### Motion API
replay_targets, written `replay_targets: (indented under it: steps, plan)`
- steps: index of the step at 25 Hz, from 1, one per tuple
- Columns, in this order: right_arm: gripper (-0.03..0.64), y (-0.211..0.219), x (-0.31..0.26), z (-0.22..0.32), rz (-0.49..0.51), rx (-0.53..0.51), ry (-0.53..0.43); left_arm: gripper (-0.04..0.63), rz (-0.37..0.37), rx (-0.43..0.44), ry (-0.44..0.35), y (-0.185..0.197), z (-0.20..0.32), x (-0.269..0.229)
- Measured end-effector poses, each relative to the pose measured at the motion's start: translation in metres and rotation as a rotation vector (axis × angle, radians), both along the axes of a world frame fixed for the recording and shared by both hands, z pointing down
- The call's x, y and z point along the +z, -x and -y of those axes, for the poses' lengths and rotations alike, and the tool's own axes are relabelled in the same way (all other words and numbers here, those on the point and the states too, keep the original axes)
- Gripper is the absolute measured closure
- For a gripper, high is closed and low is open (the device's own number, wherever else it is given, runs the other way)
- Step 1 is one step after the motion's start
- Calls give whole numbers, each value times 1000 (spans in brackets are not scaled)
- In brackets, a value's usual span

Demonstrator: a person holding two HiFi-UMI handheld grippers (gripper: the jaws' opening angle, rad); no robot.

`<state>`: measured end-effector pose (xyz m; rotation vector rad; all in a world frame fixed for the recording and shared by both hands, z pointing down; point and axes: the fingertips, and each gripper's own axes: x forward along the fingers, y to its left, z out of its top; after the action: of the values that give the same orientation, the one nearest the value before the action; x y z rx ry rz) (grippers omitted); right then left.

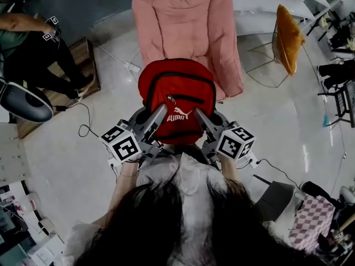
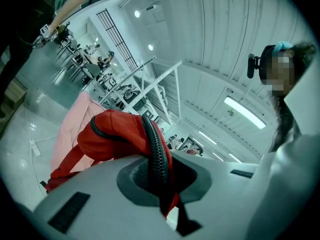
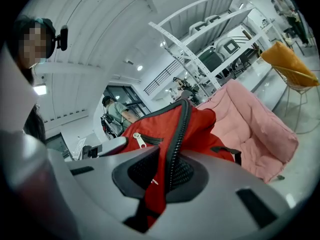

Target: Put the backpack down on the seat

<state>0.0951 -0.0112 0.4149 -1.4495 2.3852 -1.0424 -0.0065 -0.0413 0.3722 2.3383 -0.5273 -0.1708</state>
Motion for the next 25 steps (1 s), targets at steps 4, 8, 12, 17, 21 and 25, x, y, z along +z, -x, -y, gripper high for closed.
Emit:
replay_targets:
  steps: [4, 8, 12, 17, 21, 25]
  plan:
    - [568, -31, 6, 20, -19, -21, -2, 555, 42, -32, 24, -30, 15, 7]
    - [568, -54, 12, 32, -27, -31, -1, 555, 53, -36, 34, -53, 24, 14]
    - [568, -71, 17, 43, -42, -30, 6, 555, 71, -25, 42, -71, 34, 18]
    - [568, -88, 24, 60, -43, -24, 21, 555, 84, -12, 54, -89, 48, 24]
    - [568, -90, 29, 81, -57, -19, 32, 555, 70, 4, 67, -92, 65, 29]
    - [568, -93, 34, 111, -83, -3, 45, 555, 71, 36, 79, -97, 93, 35]
